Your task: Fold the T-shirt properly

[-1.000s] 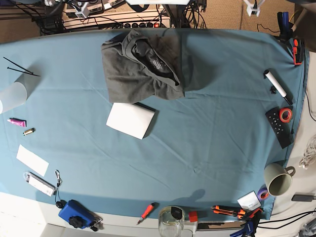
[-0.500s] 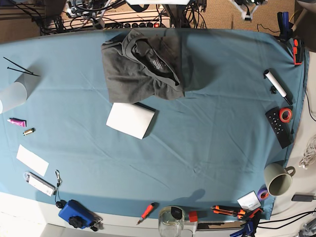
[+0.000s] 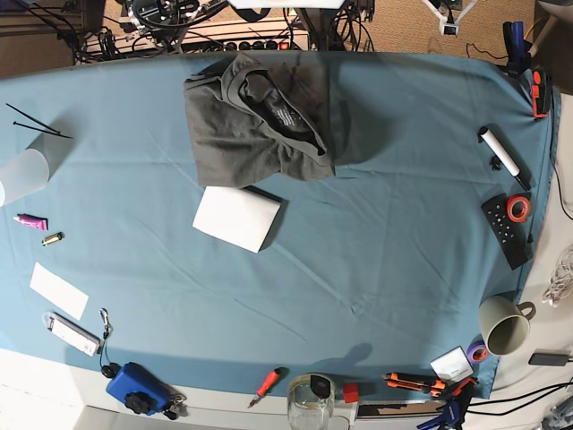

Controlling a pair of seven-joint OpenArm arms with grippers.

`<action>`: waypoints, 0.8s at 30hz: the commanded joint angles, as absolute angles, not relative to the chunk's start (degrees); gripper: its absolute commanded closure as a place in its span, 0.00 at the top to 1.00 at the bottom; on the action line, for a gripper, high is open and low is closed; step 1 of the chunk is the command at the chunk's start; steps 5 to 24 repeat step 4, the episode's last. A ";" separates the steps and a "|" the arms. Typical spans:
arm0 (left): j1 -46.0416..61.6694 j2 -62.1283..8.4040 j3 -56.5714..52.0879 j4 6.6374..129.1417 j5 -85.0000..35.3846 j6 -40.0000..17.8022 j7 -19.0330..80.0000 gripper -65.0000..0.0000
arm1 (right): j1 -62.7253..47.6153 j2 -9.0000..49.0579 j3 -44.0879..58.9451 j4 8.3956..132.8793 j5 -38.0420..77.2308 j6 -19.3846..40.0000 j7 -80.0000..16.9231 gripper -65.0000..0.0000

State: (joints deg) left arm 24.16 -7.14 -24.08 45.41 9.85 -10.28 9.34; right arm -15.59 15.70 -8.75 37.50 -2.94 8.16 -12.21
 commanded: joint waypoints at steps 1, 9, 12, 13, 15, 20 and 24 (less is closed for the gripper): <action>24.77 -7.49 -24.14 45.87 9.85 -10.20 9.08 0.00 | -15.70 16.88 -8.69 37.78 -2.48 7.88 -12.38 0.00; 24.84 -7.46 -24.14 45.84 9.82 -10.22 9.08 0.00 | -15.70 17.80 -8.69 37.78 0.32 7.88 -12.43 0.00; 24.84 -7.46 -24.14 45.84 9.82 -10.22 9.08 0.00 | -15.70 17.80 -8.69 37.78 0.32 7.88 -12.43 0.00; 24.84 -7.46 -24.14 45.84 9.82 -10.22 9.08 0.00 | -15.70 17.80 -8.69 37.78 0.32 7.88 -12.43 0.00; 24.84 -7.46 -24.14 45.84 9.82 -10.22 9.08 0.00 | -15.70 17.80 -8.69 37.78 0.32 7.88 -12.43 0.00; 24.84 -7.46 -24.14 45.84 9.82 -10.22 9.08 0.00 | -15.70 17.80 -8.69 37.78 0.32 7.88 -12.43 0.00; 24.84 -7.46 -24.14 45.84 9.82 -10.22 9.08 0.00 | -15.70 17.80 -8.69 37.78 0.32 7.88 -12.43 0.00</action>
